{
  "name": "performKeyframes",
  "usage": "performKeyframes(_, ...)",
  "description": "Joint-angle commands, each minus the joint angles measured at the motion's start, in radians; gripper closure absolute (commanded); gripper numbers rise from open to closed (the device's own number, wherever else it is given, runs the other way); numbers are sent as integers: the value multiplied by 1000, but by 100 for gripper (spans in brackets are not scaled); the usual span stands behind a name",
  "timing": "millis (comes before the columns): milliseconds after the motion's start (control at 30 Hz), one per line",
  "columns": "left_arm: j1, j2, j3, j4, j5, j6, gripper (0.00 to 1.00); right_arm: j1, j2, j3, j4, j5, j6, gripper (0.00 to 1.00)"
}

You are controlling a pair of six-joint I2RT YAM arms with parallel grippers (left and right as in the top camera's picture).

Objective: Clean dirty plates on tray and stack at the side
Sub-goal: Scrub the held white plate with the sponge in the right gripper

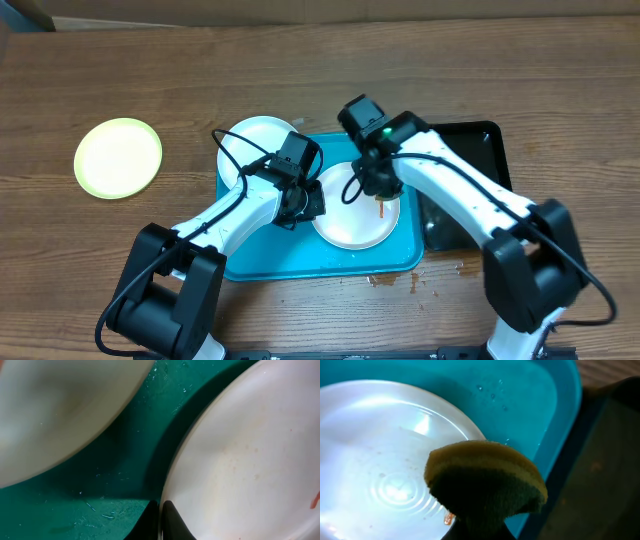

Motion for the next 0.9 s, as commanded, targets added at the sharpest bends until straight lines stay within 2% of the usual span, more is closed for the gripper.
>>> performKeyframes(0,-7,8,-5,-3,8,0,93,3,28,16,-1,38,19,96)
performKeyframes(400,-7,8,-5,-3,8,1,91,3,100,-14,-6,13,15,96)
performKeyframes(633,-7,8,-5,-3,8,1,90,3,100,-83,37,17,15,82)
performKeyframes(867,-7,8,-5,-3,7,2,89,1,100,-99,57,13,15,77)
